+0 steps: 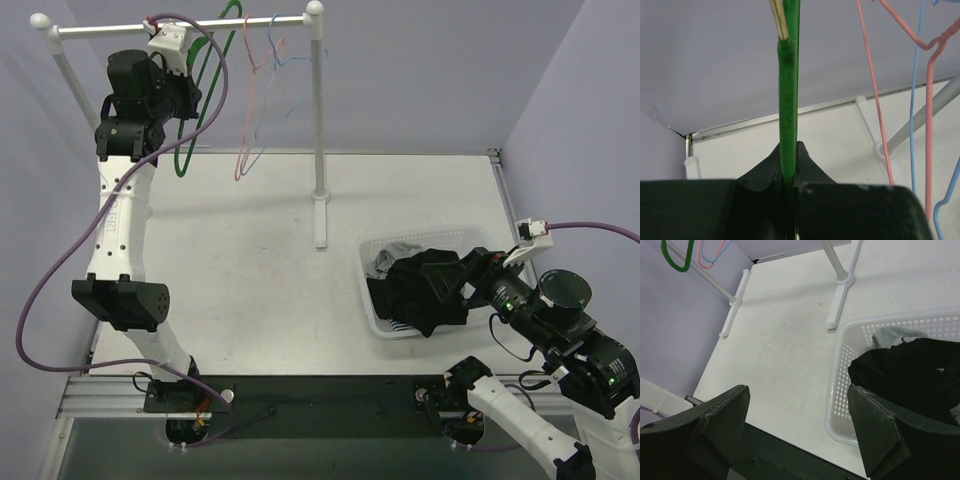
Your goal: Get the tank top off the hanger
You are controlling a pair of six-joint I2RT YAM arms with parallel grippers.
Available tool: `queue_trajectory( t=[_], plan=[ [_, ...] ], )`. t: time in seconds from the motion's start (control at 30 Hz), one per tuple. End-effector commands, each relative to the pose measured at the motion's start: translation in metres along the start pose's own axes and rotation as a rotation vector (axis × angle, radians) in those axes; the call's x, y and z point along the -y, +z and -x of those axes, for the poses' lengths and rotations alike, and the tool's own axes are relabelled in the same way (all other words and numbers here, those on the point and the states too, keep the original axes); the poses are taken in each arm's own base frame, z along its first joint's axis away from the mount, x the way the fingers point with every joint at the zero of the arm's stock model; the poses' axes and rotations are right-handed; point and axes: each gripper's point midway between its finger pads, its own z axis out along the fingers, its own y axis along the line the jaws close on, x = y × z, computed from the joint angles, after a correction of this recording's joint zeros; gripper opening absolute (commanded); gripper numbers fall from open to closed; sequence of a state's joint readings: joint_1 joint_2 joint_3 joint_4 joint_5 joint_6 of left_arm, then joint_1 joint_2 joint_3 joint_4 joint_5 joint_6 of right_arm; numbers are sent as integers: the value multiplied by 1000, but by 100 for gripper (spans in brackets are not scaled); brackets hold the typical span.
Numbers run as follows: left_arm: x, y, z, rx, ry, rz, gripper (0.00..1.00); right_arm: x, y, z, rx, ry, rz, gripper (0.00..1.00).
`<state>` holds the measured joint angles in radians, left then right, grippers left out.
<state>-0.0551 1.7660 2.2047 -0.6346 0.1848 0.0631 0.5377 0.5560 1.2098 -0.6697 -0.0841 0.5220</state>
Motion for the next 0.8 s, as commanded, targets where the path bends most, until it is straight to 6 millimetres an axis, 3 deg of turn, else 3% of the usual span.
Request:
queue_trajectory(
  t=[0.0,0.1,0.4,0.77],
  plan=[
    [-11,-5,33,98,8,54,0,-10,1,10,43,2,47,81],
    [-14,-1,33,99,8,63,0,-10,3,9,38,1,49,81],
    [-19,20,6,25,3,76,0,-13,-1,15,57,-1,59,81],
    [-15,11,-5,-15,26,53,0,-18,4,14,48,18,77,81]
  ],
)
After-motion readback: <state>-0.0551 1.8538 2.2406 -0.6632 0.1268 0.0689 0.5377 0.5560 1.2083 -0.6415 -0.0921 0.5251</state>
